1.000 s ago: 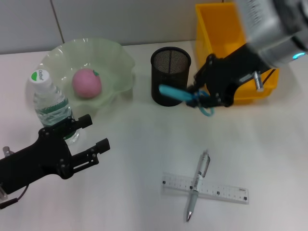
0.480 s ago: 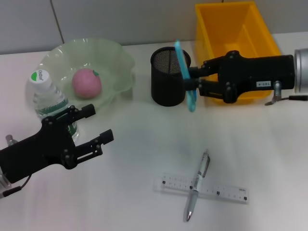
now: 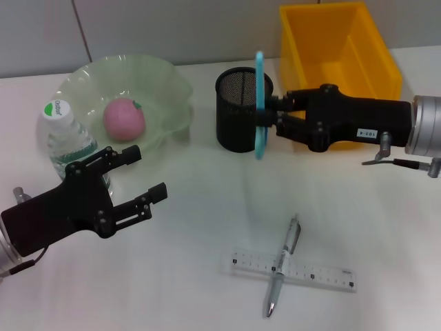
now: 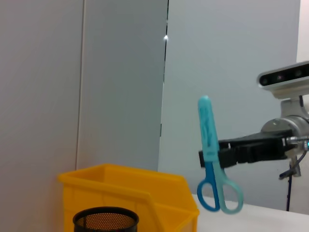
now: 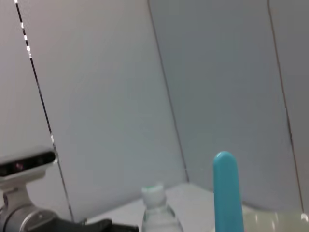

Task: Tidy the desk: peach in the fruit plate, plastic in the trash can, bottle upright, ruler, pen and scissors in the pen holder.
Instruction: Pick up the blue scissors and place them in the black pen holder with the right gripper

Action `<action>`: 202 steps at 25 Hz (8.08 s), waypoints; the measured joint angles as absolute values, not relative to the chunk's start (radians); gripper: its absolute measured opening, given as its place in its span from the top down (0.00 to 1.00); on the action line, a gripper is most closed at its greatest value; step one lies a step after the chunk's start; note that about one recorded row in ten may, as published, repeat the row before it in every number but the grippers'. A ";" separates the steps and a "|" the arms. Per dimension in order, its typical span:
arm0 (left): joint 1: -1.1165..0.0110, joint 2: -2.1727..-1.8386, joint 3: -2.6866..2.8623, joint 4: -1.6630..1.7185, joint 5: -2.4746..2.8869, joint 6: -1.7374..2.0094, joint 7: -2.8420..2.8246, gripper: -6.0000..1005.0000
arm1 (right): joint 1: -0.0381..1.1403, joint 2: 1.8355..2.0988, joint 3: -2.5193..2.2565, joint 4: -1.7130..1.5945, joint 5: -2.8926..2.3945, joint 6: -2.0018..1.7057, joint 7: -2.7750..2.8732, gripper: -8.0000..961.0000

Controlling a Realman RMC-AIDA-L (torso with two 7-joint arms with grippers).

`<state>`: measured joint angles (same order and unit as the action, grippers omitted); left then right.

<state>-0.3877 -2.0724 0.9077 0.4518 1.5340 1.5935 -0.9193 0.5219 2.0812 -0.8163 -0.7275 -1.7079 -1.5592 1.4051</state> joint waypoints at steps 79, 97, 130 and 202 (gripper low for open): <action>-0.407 -2.071 0.983 0.456 1.575 1.534 -0.921 0.22 | 0.556 2.081 -0.818 -0.441 -1.579 -1.427 1.112 0.75; -0.410 -2.072 0.988 0.456 1.575 1.531 -0.930 0.22 | 0.558 2.083 -0.819 -0.442 -1.580 -1.416 1.112 0.75; -0.412 -2.074 0.988 0.456 1.574 1.537 -0.929 0.22 | 0.549 2.083 -0.821 -0.442 -1.585 -1.425 1.112 0.75; -0.420 -2.076 0.985 0.452 1.572 1.519 -0.922 0.22 | 0.570 2.081 -0.819 -0.500 -1.529 -1.428 1.111 0.75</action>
<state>-0.4203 -2.0755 0.9853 0.4525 1.5723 1.5187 -0.9221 0.5703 2.0814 -0.8190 -0.5001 -1.5289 -1.4279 1.1108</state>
